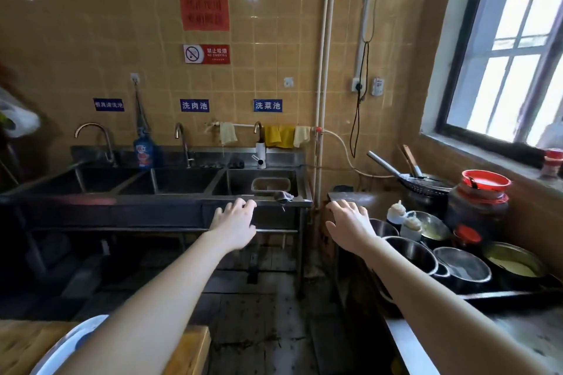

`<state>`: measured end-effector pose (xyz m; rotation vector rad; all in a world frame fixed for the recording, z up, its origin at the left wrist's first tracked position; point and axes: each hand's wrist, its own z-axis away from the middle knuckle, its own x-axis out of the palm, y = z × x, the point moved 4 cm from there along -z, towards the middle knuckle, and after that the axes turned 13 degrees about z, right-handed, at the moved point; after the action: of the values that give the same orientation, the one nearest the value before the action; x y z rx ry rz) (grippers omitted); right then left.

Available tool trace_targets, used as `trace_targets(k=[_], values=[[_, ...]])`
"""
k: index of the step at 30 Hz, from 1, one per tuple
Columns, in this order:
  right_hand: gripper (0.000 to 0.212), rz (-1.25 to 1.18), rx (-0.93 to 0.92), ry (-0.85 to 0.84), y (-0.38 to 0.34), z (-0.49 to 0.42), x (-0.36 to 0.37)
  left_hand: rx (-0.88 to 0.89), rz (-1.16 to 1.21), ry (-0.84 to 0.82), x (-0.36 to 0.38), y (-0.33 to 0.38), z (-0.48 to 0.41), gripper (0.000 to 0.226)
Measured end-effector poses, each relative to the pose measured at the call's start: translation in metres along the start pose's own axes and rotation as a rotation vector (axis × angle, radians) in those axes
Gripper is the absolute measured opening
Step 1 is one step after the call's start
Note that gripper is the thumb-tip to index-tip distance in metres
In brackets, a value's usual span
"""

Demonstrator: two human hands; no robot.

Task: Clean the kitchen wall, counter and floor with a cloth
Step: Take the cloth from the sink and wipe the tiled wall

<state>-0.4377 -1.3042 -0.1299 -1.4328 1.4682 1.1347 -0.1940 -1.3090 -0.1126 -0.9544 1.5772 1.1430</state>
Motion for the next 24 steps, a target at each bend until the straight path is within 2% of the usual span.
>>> trace_targets(k=[9,16,24], values=[[0.030,-0.042,-0.014,0.008,0.041,-0.161,0.061,-0.040,0.007,-0.025,0.032,-0.006,-0.167,0.047],[0.042,0.010,-0.091,-0.099,0.034,-0.239,0.123,-0.077,-0.005,-0.046,0.057,-0.042,-0.251,0.047],[0.043,-0.010,-0.074,-0.156,0.030,-0.342,0.198,-0.126,0.043,-0.115,0.107,-0.104,-0.361,0.045]])
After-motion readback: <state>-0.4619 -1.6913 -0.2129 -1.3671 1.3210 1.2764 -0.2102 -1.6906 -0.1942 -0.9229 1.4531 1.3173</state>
